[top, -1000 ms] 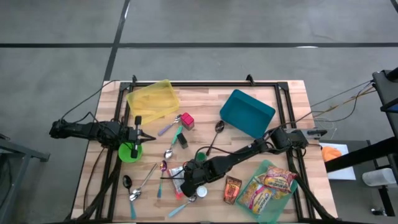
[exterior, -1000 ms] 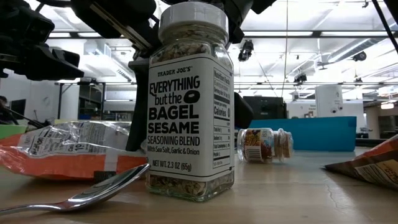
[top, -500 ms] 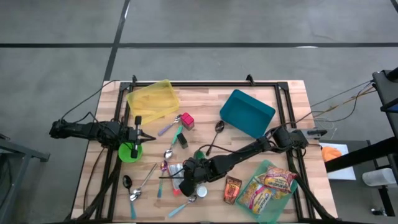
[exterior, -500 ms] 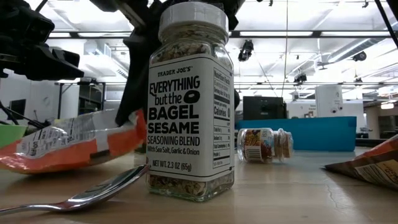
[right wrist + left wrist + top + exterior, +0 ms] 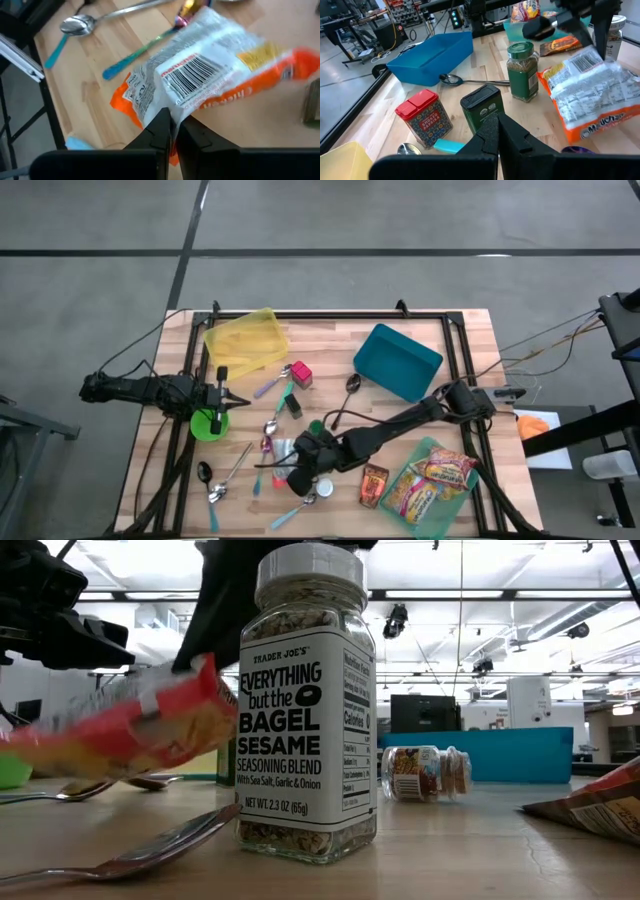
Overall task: Pick & Place Food Item
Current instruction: Put the orange noodle pack into the green bin
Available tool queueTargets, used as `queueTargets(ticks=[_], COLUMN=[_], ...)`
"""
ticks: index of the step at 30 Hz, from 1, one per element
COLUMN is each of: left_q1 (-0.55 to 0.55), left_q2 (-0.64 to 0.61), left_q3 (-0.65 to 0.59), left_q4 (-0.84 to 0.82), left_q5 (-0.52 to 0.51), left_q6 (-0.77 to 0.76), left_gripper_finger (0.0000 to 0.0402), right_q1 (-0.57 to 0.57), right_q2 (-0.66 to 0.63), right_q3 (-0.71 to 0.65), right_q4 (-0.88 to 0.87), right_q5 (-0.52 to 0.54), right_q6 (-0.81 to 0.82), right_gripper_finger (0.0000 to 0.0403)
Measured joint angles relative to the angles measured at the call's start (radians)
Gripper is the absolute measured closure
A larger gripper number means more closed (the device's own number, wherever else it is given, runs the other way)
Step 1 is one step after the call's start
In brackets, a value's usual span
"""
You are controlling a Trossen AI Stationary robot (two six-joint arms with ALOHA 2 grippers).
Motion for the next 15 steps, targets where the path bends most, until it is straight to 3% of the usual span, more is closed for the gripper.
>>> queueTargets(ticks=[7,15], left_q1=[0.000,0.000], left_q2=[0.000,0.000], left_q3=[0.000,0.000], left_q4=[0.000,0.000], left_q5=[0.000,0.000], left_q6=[0.000,0.000], left_gripper_finger=[0.0401,0.0401], right_q1=[0.037,0.110], right_q2=[-0.052,-0.102], right_q3=[0.000,0.001], right_q4=[0.002,0.000], right_q5=[0.139,0.384], right_q6=[-0.078,-0.179], right_gripper_finger=[0.0388,0.0388])
